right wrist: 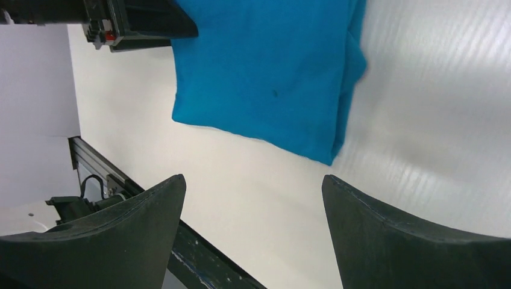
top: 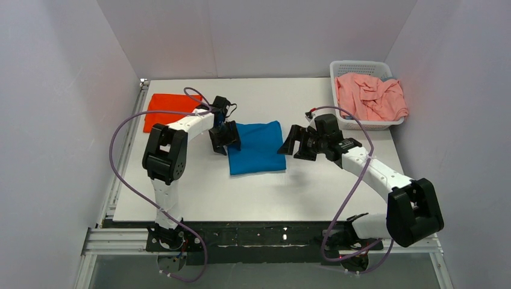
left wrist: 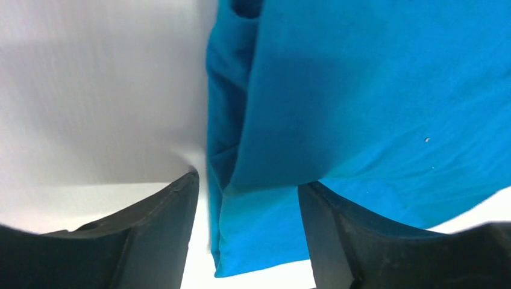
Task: Fold and stack the t-shirts
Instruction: Put the neatly folded tshirt into the corner of the board with the left arm
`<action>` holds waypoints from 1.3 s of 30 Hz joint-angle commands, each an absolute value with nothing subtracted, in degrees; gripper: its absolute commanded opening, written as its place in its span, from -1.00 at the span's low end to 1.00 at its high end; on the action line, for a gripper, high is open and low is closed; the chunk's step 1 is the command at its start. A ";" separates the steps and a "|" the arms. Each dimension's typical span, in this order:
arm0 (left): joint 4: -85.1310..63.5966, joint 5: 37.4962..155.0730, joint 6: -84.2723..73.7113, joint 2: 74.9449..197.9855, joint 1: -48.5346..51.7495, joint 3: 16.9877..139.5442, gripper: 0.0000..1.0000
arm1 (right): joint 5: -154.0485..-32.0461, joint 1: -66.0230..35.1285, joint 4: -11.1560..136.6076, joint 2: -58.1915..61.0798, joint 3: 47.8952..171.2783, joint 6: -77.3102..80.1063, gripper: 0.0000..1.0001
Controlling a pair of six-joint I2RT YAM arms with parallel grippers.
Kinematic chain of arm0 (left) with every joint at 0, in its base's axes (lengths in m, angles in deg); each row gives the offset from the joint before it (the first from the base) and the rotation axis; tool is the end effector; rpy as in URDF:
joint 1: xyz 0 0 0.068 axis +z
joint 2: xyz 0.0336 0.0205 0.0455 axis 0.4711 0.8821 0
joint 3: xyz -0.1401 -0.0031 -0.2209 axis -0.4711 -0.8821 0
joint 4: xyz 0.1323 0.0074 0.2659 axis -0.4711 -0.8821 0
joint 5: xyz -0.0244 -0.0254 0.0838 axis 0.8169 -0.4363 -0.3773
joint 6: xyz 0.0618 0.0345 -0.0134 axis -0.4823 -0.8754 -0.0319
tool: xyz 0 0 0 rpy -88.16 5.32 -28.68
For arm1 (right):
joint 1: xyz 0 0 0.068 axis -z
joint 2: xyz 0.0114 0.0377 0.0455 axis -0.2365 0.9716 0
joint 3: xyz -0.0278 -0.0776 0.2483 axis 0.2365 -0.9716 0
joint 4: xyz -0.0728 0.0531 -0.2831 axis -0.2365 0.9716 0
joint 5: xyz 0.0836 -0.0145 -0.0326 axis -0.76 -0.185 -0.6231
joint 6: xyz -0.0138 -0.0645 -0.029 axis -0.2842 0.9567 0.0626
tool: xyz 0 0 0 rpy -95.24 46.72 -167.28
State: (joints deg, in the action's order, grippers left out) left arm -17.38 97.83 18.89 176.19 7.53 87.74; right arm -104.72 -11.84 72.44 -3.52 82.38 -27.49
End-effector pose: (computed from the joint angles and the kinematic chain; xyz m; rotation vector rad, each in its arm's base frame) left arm 0.4651 -0.1853 0.1543 -0.2101 2.3133 -0.7098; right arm 0.2986 0.1645 0.2002 0.0143 2.3658 0.9307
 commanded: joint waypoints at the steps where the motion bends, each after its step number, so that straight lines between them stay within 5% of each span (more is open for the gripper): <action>1: -24.44 91.53 17.76 181.15 5.05 88.36 0.11 | -102.10 -11.71 73.30 -7.89 80.16 -26.14 0.84; 7: -28.13 86.07 18.01 185.88 2.63 93.98 -0.31 | -101.01 -11.48 74.17 -11.36 77.08 -25.34 0.84; 10: -31.19 83.03 18.17 188.20 2.19 97.36 -1.00 | -100.26 -11.39 74.94 -13.13 76.18 -24.18 0.83; 23: -37.11 56.38 -7.08 184.04 2.27 109.03 -1.00 | -88.69 -11.09 79.54 -23.95 71.28 -21.04 0.83; 39: -34.34 52.72 -14.81 186.55 12.42 123.22 -1.00 | -80.02 -10.93 80.63 -25.31 71.97 -18.03 0.86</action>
State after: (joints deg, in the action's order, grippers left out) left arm -29.73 57.08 -13.55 185.48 10.54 119.30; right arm -82.12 -11.31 82.10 -26.27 70.86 -19.51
